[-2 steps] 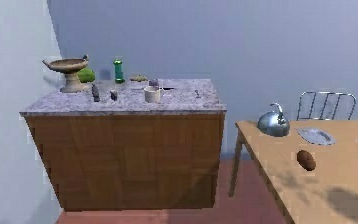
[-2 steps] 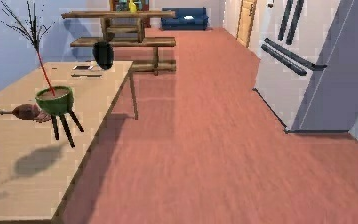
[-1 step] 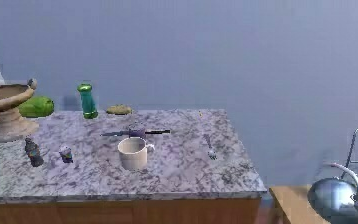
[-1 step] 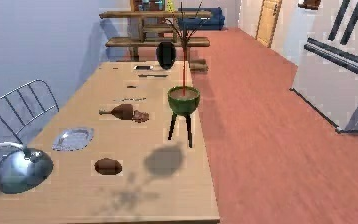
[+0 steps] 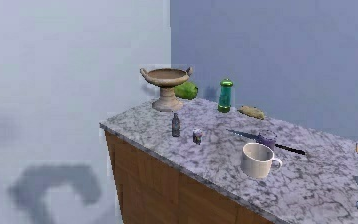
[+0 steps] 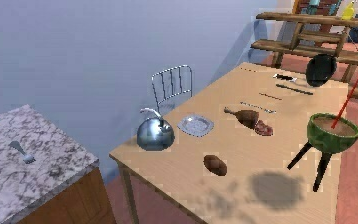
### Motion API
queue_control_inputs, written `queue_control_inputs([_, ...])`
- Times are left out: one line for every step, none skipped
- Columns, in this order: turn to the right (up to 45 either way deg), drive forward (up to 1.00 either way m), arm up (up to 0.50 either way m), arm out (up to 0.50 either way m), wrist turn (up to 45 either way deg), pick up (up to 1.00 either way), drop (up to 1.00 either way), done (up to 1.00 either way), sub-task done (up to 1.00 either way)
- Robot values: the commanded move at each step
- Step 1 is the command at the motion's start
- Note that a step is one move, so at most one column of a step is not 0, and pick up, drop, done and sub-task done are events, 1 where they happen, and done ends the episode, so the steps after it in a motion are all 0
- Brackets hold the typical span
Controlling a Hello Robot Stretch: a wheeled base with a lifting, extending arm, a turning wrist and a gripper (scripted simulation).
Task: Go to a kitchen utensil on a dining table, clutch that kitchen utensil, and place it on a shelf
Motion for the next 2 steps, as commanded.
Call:
queue_control_inputs([0.0, 0.00, 0.50, 0.00, 0.0, 0.00, 0.00, 0.00, 0.00])
queue_control_inputs([0.0, 0.00, 0.34, 0.00, 0.0, 0.00, 0.00, 0.00, 0.00])
